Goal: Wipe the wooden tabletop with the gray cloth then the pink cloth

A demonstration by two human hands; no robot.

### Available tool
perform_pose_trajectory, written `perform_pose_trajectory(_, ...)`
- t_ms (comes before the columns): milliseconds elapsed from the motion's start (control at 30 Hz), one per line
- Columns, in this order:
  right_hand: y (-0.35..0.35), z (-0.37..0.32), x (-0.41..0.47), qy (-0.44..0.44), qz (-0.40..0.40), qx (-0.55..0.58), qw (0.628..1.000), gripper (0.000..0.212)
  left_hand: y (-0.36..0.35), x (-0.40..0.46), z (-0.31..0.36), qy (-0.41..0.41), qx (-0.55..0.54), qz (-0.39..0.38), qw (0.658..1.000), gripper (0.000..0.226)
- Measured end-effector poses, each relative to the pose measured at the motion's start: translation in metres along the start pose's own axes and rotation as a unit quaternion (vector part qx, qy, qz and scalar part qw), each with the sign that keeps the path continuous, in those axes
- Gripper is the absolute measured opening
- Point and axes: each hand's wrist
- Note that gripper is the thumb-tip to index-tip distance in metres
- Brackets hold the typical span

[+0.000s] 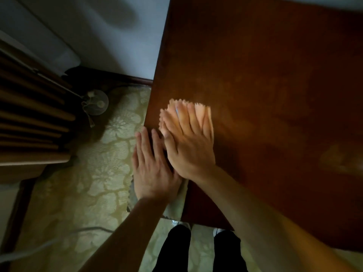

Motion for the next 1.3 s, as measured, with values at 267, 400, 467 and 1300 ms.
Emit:
perform_pose_trajectory(267, -0.005, -0.003, 0.052, -0.026, -0.013, -0.06, 0.998, 0.057, -0.001, 0.003, 0.004, 0.024, -0.002, 0.033, 0.999, 0.08)
perform_pose_trajectory(400, -0.01, -0.006, 0.06, -0.043, -0.009, -0.055, 0.997, 0.058, -0.005, 0.003, 0.003, 0.022, -0.014, 0.039, 0.999, 0.079)
perform_pose_trajectory(467, -0.011, -0.008, 0.049, -0.029, -0.005, -0.044, 0.999, 0.059, -0.005, 0.002, 0.001, 0.013, -0.023, 0.045, 0.999, 0.083)
perform_pose_trajectory(1300, 0.058, -0.026, -0.032, -0.216, 0.158, 0.304, 0.914, 0.037, 0.013, 0.005, 0.009, 0.024, -0.064, 0.014, 0.998, 0.079)
Point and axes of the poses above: each hand's wrist, its own x-axis towards the middle knuckle, its own y-axis out of the back of the hand, z = x × y, and after that the axes turned 1 degree about x, right-handed
